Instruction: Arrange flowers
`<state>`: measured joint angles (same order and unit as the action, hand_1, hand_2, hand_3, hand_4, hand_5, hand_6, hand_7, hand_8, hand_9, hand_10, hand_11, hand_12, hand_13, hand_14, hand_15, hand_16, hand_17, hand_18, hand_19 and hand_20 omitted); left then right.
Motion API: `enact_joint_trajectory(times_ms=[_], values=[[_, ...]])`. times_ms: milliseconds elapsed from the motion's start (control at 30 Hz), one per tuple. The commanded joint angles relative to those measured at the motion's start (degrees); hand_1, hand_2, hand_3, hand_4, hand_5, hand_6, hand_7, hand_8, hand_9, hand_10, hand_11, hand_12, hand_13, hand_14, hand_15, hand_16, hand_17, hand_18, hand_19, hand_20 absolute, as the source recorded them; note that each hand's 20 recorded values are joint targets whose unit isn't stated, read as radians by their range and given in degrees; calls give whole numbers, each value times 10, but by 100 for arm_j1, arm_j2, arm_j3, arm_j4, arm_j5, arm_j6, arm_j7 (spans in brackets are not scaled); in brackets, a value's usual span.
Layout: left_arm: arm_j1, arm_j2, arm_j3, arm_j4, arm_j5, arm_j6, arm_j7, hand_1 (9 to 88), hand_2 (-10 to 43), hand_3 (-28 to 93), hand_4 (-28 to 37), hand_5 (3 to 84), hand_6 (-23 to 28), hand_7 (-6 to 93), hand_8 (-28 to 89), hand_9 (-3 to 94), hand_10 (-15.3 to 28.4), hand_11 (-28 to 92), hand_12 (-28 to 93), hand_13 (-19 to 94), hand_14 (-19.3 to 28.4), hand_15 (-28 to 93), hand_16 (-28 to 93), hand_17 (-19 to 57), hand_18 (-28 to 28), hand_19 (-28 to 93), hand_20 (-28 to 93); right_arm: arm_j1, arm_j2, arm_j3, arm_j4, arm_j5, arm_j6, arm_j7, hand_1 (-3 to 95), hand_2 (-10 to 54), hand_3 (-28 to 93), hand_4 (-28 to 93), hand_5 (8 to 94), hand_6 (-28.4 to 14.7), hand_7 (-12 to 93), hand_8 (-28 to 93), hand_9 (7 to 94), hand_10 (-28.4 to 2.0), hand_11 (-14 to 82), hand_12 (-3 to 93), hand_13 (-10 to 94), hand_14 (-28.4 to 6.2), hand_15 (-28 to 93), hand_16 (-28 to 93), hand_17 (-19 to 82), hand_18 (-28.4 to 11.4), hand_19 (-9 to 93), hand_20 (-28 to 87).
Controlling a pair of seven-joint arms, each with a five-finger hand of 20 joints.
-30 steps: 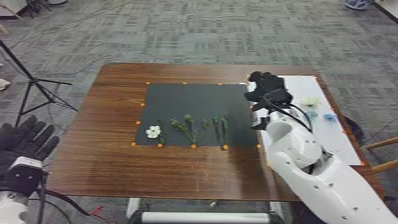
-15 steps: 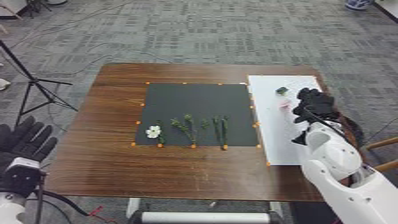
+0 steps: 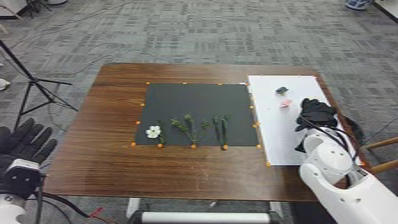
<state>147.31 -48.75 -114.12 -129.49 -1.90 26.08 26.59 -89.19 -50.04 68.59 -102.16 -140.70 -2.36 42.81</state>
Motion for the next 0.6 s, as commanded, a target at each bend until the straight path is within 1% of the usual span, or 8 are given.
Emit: enact_joint_trajectory(times_ms=[33,133,333,400,467,500,533,600], values=[[45,-84,-9,-56,-18,105,33,267,177,717,-283,400,95,109,-78,329,138,185,117,248,134,310,-28,-20,124,254,126,104,-66,-6,304,-86,-90,171,632,-95,729,-283,504,-81,121,-103,481,-155,129,127,581,-85,591,363,275,-254,775,320],[102,-16,-9,-63,-105,91,124,267,176,717,-283,400,95,110,-78,329,139,185,117,248,135,309,-29,-20,124,255,125,62,-80,-2,375,-104,36,195,640,-95,717,-283,522,-71,130,-103,509,-148,140,128,588,-83,589,361,282,-256,789,325],[118,-35,-19,-69,-95,86,97,267,176,717,-283,400,95,109,-78,329,138,185,116,248,135,309,-29,-20,124,256,125,77,-79,-149,620,-174,561,186,672,-95,668,-283,625,-26,165,-115,645,-126,165,147,645,-67,585,419,314,-251,816,347],[120,-53,-13,-75,-92,102,97,267,176,717,-283,400,95,109,-78,329,138,185,116,248,135,309,-29,-20,124,256,125,173,-72,-306,812,-243,849,180,660,-95,672,-283,641,-22,173,-116,671,-126,175,157,658,-65,587,430,321,-252,820,353],[121,-74,-16,-78,-83,81,88,266,175,718,-283,400,95,109,-78,329,138,185,116,249,135,309,-29,-20,124,256,125,242,-68,-423,966,-319,1092,182,655,-95,673,-283,656,-20,183,-109,710,-113,133,234,662,-68,600,440,326,-252,823,363],[91,-74,-11,-73,-60,95,48,266,175,718,-283,400,95,109,-78,329,138,185,116,249,135,309,-29,-20,124,257,125,230,-82,-421,1003,-343,1153,183,655,-95,671,-283,662,-19,192,-82,738,-105,102,282,665,-70,609,440,330,-253,826,369],[93,-73,-10,-72,-62,86,59,266,175,718,-283,400,94,109,-78,329,139,185,116,249,135,309,-29,-20,124,257,125,253,-95,-447,1037,-320,1191,186,658,-95,670,-283,667,-19,202,-52,757,-98,85,317,669,-70,616,443,333,-253,829,373],[80,-85,-1,-71,-53,95,40,267,175,718,-283,400,94,109,-78,329,139,186,116,248,135,309,-29,-20,124,256,125,260,-112,-486,1126,-372,1345,176,661,-95,672,-283,676,-17,224,-14,775,-94,87,346,674,-69,622,448,338,-253,833,377]])
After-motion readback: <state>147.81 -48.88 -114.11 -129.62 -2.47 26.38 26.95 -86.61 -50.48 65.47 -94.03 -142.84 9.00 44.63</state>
